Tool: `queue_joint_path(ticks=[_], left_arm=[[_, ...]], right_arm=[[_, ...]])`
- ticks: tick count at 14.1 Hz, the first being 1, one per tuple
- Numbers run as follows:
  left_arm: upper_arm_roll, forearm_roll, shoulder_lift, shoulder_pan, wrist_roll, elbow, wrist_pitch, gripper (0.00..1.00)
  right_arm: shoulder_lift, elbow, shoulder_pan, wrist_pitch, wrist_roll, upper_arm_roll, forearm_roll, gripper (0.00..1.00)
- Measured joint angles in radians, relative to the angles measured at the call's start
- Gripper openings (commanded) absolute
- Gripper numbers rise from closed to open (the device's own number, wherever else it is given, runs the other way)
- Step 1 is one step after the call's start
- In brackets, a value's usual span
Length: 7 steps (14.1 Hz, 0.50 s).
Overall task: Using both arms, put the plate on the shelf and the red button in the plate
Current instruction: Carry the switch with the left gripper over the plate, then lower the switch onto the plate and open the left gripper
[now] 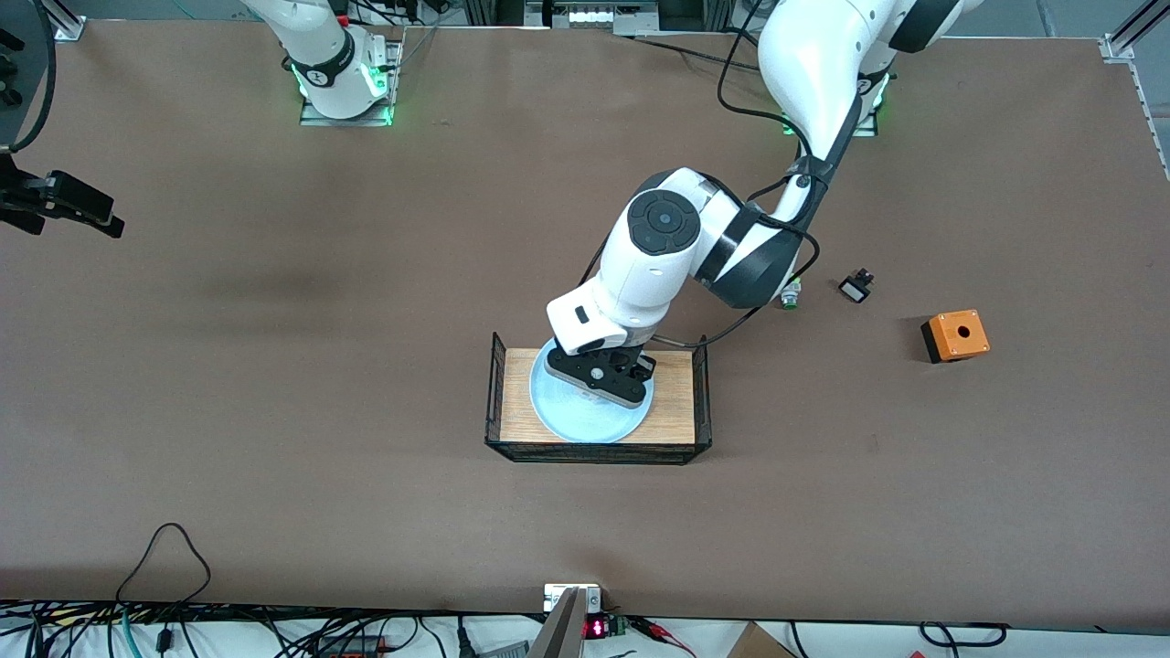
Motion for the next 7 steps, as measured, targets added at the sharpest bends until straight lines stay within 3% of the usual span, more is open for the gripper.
queue_joint_path(ticks=[4,5,7], left_arm=[[0.001,0.074,0.029,-0.006,0.000,0.001,0.007,0.21],[0.001,0.076,0.031,-0.006,0.000,0.004,0.018,0.30],[0.001,0.077,0.033,-0.006,0.001,0.005,0.021,1.00]], right_arm=[[0.000,0.000,0.006,0.000,0.000,0.000,0.000,1.00],[0.000,0.000,0.006,0.000,0.000,0.000,0.000,1.00],[0.000,0.000,0.006,0.000,0.000,0.000,0.000,1.00]])
